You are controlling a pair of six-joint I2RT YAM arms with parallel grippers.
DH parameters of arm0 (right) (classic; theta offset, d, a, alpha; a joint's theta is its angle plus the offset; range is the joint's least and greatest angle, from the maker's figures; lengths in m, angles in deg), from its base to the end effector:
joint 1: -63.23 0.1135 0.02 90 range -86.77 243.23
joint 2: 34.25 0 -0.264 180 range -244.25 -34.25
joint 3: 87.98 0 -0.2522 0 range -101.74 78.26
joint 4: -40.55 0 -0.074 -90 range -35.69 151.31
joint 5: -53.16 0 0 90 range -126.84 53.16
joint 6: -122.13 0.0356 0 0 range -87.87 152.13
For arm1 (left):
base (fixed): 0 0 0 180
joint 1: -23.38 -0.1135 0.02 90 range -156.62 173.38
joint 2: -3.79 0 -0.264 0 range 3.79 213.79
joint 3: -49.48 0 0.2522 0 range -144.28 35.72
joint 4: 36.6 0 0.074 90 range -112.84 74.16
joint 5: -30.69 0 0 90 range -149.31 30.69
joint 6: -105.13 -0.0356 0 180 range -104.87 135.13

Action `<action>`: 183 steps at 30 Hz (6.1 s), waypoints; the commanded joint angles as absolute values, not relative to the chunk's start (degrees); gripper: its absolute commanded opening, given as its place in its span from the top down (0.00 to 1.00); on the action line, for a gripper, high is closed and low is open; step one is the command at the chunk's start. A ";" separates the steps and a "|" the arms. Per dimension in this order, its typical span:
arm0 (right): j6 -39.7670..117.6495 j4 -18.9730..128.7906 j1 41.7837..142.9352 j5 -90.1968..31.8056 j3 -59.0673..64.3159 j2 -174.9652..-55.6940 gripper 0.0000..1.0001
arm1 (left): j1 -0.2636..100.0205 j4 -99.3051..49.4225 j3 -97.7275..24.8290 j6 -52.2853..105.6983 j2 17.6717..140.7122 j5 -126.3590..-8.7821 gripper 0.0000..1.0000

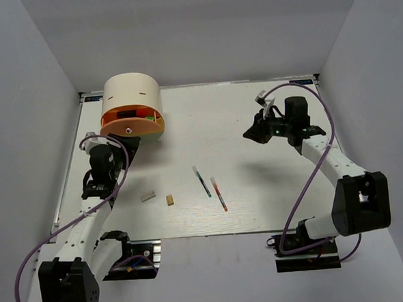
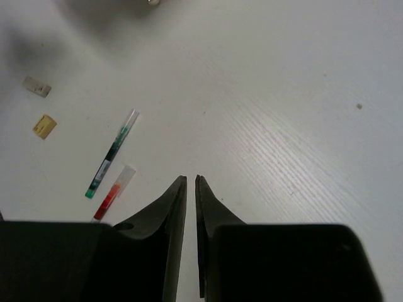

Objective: Sort the stationery into containers
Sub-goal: Close the drawer in the storage box, then open the drawer in the storage box, then pick up the pen from the center of the board.

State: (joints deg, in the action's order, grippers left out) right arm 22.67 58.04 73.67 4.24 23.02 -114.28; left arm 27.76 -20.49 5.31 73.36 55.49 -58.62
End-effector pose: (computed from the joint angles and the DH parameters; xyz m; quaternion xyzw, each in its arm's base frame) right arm 0.3011 0.0793 0.2771 -0.3157 0.7618 0.3056 0.4761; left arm 0.2062 -0.0154 0.2437 -0.3819 0.7447 -0.2800 0.4702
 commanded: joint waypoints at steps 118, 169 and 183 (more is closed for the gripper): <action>14.02 61.61 73.17 3.15 28.69 -112.73 0.70 | 19.78 -39.19 -4.53 57.93 81.57 -71.97 0.44; 13.06 62.84 73.34 4.30 26.58 -115.11 0.70 | 19.78 -40.51 9.26 62.94 69.53 -70.30 0.69; 6.73 74.96 78.78 3.95 21.40 -117.92 0.41 | 19.78 -31.56 6.36 60.39 62.95 -70.30 0.12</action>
